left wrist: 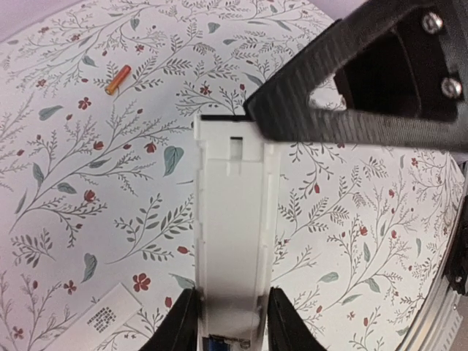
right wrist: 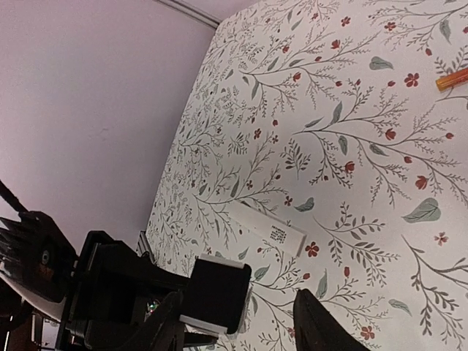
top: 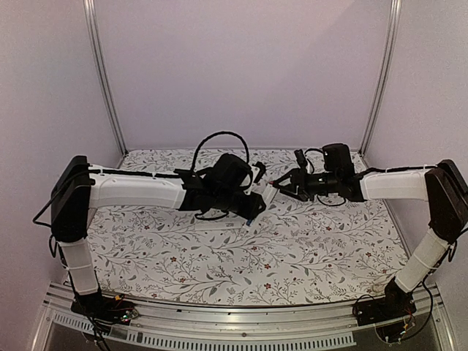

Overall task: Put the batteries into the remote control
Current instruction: Pass from the right arm to the left, then place the remote control without the battery cover at the center of the board.

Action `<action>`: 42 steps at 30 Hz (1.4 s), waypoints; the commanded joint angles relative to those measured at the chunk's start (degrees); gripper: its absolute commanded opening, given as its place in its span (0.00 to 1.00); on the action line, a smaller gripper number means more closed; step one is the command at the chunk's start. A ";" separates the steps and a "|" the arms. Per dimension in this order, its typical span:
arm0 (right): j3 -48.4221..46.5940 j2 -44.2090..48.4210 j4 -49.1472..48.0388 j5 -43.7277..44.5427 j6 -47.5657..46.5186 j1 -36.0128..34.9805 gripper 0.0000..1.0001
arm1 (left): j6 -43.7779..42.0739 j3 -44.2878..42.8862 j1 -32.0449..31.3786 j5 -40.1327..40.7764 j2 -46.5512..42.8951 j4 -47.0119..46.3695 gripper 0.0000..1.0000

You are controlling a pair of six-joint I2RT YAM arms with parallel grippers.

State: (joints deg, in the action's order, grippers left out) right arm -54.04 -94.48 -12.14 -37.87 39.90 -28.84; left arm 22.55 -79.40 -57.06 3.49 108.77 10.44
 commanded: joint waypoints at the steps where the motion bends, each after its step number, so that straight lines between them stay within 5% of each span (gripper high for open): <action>1: -2.74 1.95 9.50 5.70 -5.53 3.49 0.51 | 2.50 1.81 -0.12 -0.35 0.54 3.93 0.30; 8: -7.62 0.53 23.88 14.33 -16.21 3.63 0.50 | 2.13 -2.61 -1.57 -0.49 5.23 13.13 0.26; 19: -9.95 -4.03 26.37 14.58 -18.26 3.65 0.48 | 1.60 -6.72 -3.79 2.32 11.15 19.76 0.24; 34: -26.84 -17.43 34.58 23.39 -23.26 3.36 0.47 | 0.95 -5.00 -3.91 0.64 6.65 16.95 0.79; 37: -32.44 -21.91 34.96 24.61 -24.02 3.42 0.49 | 1.12 -0.56 -2.04 0.35 0.54 12.76 0.99; 42: -41.46 -30.05 37.56 25.75 -25.09 2.86 0.53 | 2.61 8.78 2.89 -0.39 -10.24 4.91 1.00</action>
State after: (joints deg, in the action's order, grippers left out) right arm -90.02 -119.15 22.70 -15.05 16.62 -25.17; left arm 24.10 -75.92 -58.57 3.51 106.63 22.90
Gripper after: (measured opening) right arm 0.512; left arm 0.994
